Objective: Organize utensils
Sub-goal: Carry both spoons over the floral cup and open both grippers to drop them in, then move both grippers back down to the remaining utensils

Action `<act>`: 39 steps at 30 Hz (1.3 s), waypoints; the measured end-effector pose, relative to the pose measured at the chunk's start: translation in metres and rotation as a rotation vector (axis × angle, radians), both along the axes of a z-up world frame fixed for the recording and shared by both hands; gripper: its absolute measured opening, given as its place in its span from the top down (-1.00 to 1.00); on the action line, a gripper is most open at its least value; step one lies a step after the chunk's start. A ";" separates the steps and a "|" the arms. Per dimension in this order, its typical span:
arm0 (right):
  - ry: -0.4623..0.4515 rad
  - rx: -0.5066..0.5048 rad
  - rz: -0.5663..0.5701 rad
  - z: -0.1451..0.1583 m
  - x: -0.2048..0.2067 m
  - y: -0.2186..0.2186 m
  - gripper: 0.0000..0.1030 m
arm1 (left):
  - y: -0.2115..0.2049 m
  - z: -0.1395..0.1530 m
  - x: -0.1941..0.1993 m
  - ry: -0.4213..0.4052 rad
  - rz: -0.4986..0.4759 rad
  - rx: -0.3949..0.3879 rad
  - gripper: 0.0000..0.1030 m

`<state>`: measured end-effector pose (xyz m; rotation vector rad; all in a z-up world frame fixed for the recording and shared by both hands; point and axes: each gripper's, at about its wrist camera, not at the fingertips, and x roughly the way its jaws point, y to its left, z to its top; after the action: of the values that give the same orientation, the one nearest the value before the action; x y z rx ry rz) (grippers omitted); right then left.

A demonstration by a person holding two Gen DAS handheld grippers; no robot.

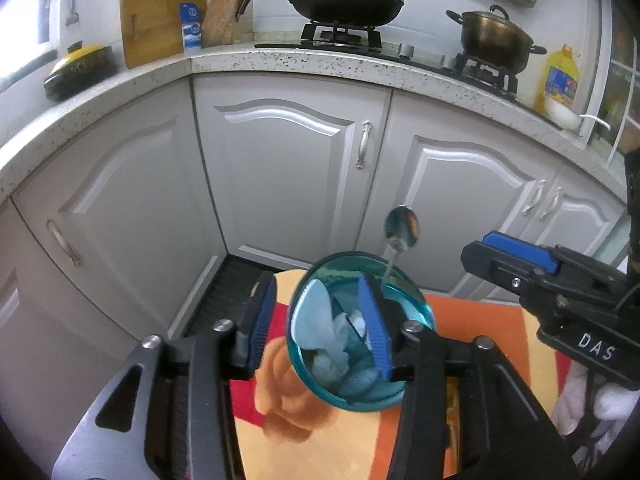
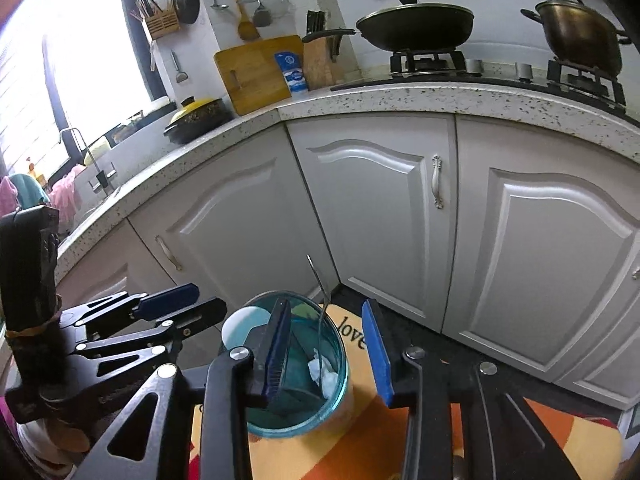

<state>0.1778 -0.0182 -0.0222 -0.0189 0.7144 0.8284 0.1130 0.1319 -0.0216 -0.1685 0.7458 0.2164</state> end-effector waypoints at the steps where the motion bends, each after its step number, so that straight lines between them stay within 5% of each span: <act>1: -0.003 -0.002 -0.003 0.002 -0.004 -0.003 0.30 | -0.003 0.003 -0.003 -0.001 -0.003 -0.007 0.14; 21: 0.040 -0.075 -0.184 -0.007 -0.072 -0.114 0.21 | -0.102 0.013 -0.042 0.018 -0.184 -0.046 0.13; 31: 0.169 -0.129 -0.267 -0.061 -0.073 -0.168 0.21 | -0.128 -0.030 -0.041 0.145 -0.259 -0.164 -0.06; 39: 0.258 -0.119 -0.202 -0.110 -0.071 -0.171 0.21 | -0.127 -0.069 -0.037 0.249 -0.283 -0.243 -0.06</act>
<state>0.1065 -0.1891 -0.1319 0.0534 0.9911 0.5993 0.0758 0.0046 -0.0909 -0.2672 1.0335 -0.1267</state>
